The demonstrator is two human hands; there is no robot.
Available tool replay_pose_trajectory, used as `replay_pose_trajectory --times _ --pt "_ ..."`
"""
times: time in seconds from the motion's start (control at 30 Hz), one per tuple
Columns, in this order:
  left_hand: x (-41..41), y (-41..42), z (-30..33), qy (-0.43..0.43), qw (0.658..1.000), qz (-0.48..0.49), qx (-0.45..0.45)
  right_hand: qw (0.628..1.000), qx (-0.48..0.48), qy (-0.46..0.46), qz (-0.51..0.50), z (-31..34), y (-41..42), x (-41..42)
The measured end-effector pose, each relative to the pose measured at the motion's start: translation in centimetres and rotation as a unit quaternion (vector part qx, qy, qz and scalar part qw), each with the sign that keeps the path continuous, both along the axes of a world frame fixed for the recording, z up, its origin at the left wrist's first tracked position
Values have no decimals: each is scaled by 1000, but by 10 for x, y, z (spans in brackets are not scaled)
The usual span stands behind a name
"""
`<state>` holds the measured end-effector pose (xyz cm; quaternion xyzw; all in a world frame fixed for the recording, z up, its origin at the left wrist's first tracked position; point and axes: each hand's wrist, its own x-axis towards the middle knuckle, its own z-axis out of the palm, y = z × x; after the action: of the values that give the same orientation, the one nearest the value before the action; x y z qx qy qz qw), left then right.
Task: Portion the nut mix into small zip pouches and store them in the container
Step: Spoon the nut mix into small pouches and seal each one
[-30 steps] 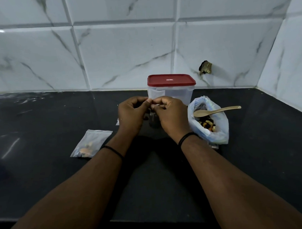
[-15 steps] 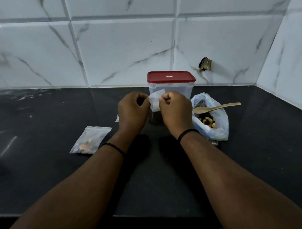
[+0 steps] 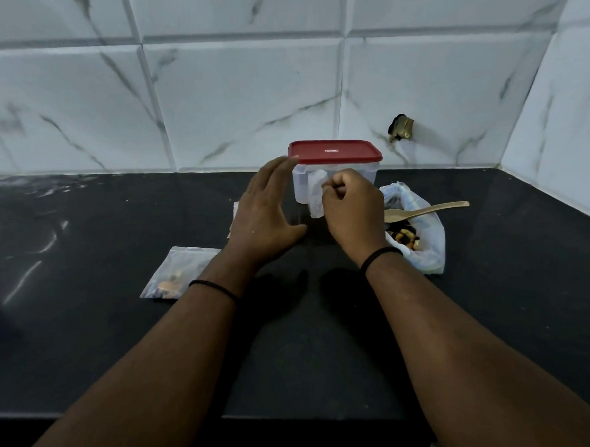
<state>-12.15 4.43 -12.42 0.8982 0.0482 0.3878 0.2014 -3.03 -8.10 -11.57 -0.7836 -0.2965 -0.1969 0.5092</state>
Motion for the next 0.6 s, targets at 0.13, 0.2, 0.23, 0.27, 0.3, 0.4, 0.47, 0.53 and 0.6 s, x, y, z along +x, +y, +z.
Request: replay_pose_trajectory --times 0.13,0.2,0.23,0.27,0.3,0.4,0.47,0.53,0.6 --pt "3 0 -3 16 1000 -9 16 990 8 91 103 4 -1 0" --pt "4 0 -6 1 1000 -3 2 985 3 117 129 4 0 -1" --pt "5 1 -6 -7 1000 4 -4 983 7 127 136 4 1 -2" --pt "4 2 -7 -11 1000 8 -10 982 8 129 134 4 1 -2" --pt "4 2 -7 -13 1000 10 -12 985 1 117 124 4 1 -1" --pt "4 2 -6 -8 1000 6 -6 996 -68 16 60 6 -6 -3" --pt "5 2 -6 3 1000 4 -2 994 -86 -56 44 8 -9 -7" --pt "6 4 -6 8 1000 5 -4 988 -85 -128 29 10 -10 -7" --pt "5 6 -6 5 1000 8 -11 982 -58 -178 13 13 -10 -6"
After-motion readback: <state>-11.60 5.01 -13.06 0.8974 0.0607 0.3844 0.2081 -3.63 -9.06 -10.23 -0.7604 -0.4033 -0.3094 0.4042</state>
